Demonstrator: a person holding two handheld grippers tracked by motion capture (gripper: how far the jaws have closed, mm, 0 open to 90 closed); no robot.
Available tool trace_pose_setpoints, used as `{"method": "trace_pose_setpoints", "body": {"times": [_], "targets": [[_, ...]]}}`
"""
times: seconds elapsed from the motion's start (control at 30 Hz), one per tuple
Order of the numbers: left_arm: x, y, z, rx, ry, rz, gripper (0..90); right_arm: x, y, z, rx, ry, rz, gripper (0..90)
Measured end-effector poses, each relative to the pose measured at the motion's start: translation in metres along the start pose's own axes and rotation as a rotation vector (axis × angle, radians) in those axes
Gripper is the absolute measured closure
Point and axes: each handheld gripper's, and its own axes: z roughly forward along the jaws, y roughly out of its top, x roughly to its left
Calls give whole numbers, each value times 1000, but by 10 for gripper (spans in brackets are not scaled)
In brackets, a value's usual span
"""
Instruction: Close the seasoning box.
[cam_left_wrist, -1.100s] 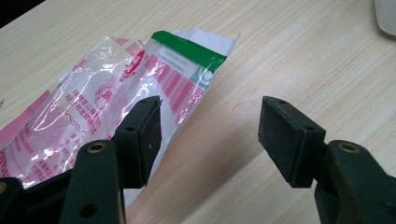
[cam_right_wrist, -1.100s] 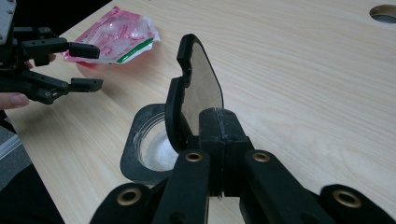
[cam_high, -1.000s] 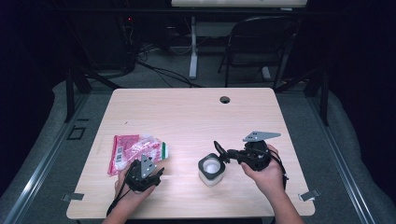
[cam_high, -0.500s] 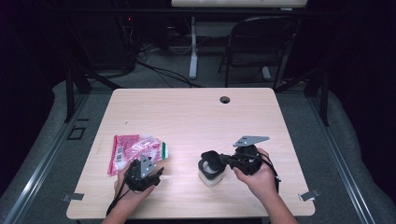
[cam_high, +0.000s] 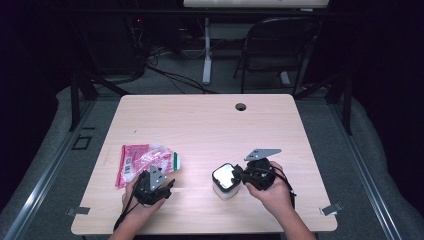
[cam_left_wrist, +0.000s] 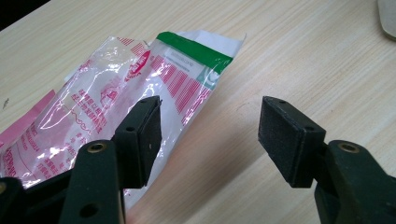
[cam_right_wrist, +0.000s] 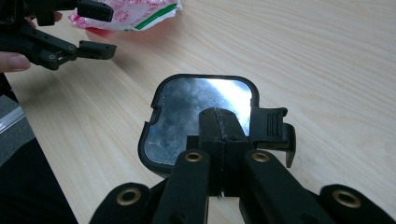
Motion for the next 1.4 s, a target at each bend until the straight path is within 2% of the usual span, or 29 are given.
{"method": "trace_pose_setpoints", "body": {"times": [0.3, 0.67, 0.83, 0.9, 1.07, 1.4], "targets": [[1, 0, -1, -6, 0, -7, 393, -5, -2, -4, -3, -10, 15, 898], [7, 0, -6, -19, -2, -27, 406, -25, -11, -17, -37, -56, 81, 858], [10, 0, -7, -32, -8, -53, 418, -33, -15, -23, -41, -73, 95, 799], [11, 0, -8, -35, -10, -62, 419, -36, -18, -24, -51, -79, 118, 774], [14, -1, -8, -38, -13, -68, 422, -44, -24, -25, -69, -105, 140, 683], [18, -2, -8, -38, -16, -81, 422, -54, -41, -24, -74, -177, 146, 589]]}}
